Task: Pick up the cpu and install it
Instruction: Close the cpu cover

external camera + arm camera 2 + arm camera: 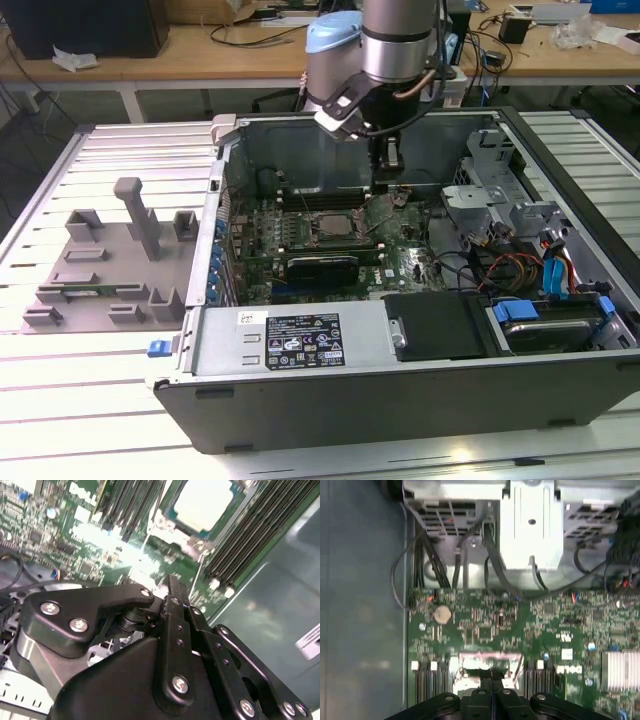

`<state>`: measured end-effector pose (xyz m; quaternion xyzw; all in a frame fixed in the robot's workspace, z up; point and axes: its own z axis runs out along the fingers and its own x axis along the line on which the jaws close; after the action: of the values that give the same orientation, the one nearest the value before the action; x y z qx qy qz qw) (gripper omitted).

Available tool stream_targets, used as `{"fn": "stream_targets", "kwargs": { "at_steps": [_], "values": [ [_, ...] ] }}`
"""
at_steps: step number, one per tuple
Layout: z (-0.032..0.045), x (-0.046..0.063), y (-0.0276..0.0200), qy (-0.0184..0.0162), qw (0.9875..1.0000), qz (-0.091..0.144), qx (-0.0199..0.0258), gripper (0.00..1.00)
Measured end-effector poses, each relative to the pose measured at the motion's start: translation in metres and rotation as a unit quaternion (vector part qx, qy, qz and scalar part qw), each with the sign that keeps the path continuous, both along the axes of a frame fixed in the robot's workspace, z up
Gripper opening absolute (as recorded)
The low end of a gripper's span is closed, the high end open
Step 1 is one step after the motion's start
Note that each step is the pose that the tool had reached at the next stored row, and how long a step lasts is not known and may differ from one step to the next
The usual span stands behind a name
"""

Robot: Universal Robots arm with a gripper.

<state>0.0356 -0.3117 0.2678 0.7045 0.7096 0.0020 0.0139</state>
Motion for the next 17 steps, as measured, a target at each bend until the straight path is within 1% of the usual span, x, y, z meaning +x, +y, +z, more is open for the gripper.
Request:
{"fn": "stream_targets", "kwargs": {
  "at_steps": [2, 6, 9, 11, 13, 14, 16, 17],
  "values": [
    [0.0000, 0.012, 0.0000, 0.0003, 1.0000, 0.000, 0.0000, 0.11],
    [-0.0006, 0.024, 0.0000, 0.0009, 1.0000, 0.000, 0.0001, 0.11],
    [-0.0041, 0.030, -0.0001, 0.0041, 1.0000, -0.001, 0.0002, 0.11],
    [-0.0090, 0.035, -0.0001, 0.0087, 1.0000, -0.002, 0.0002, 0.11],
    [-0.0120, 0.038, -0.0001, 0.0119, 0.9999, -0.002, 0.0002, 0.11],
    [-0.0147, 0.038, -0.0001, 0.0149, 0.9999, -0.002, 0.0002, 0.11],
    [-0.0180, 0.039, -0.0001, 0.0186, 0.9998, -0.002, 0.0001, 0.11],
    [-0.0202, 0.039, -0.0001, 0.0210, 0.9998, -0.002, 0.0002, 0.11]
  ]
}}
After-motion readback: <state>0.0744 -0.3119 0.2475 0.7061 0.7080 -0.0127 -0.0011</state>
